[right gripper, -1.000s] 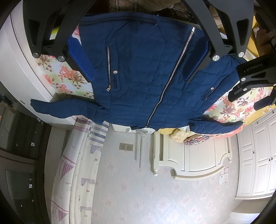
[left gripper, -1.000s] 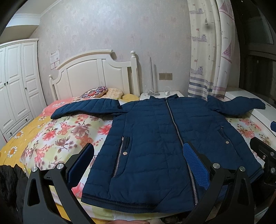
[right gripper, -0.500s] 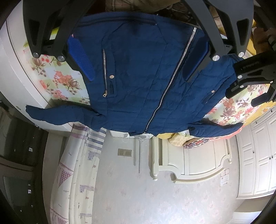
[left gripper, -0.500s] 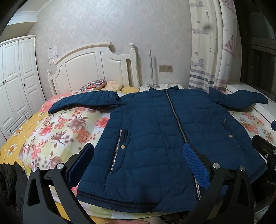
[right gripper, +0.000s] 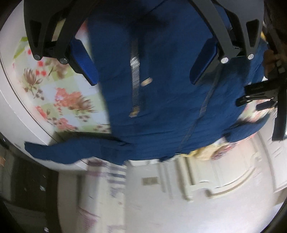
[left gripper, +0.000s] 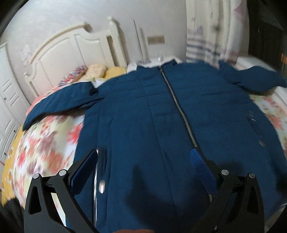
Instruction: Fold large clothes
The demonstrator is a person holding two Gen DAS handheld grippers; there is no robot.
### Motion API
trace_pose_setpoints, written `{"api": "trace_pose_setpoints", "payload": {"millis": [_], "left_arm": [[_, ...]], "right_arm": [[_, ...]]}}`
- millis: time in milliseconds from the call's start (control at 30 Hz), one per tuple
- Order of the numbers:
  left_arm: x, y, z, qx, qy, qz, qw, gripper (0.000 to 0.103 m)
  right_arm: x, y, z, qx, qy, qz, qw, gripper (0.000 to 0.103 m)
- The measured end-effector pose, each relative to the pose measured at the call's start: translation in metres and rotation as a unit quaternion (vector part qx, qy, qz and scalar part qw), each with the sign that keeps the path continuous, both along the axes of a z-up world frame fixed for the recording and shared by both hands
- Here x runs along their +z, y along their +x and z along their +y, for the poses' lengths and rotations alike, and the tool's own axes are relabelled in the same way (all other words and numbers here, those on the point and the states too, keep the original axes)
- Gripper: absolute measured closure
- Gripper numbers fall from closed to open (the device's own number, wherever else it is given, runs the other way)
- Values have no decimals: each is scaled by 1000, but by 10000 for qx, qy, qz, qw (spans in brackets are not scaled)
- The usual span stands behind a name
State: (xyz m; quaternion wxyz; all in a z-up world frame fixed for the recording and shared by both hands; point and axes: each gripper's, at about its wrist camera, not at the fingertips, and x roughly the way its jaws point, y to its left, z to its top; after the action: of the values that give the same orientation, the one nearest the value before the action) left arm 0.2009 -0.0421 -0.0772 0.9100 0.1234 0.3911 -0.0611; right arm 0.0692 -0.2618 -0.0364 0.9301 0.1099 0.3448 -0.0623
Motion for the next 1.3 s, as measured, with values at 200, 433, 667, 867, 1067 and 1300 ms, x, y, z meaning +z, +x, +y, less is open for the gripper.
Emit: {"api": "trace_pose_setpoints", "payload": {"millis": [200,433,667,867,1067,1300], "left_arm": [[-20,90,-7,215,213,262,9992,4],[-67,127,23,399,-305,545,9972,4],[-71,130,30,396,-717,671,9944,4],[-71,133,30,407,-756,682,9940,4],[-70,131,32,407,-779,683,9938,4],[-70,131,33,407,-813,677,9936,4]], "right_arm": [[-16,81,-111,-1180,287,337,9920,2],[-54,167,-225,-2081,1280,579,9680,2],[-65,198,-263,-2668,1485,204,9520,14],[-3,226,-202,-2277,-127,-473,9725,92],[39,263,-30,36,-1078,-860,9904,92],[-52,299,123,2232,-1199,1034,9618,36]]}}
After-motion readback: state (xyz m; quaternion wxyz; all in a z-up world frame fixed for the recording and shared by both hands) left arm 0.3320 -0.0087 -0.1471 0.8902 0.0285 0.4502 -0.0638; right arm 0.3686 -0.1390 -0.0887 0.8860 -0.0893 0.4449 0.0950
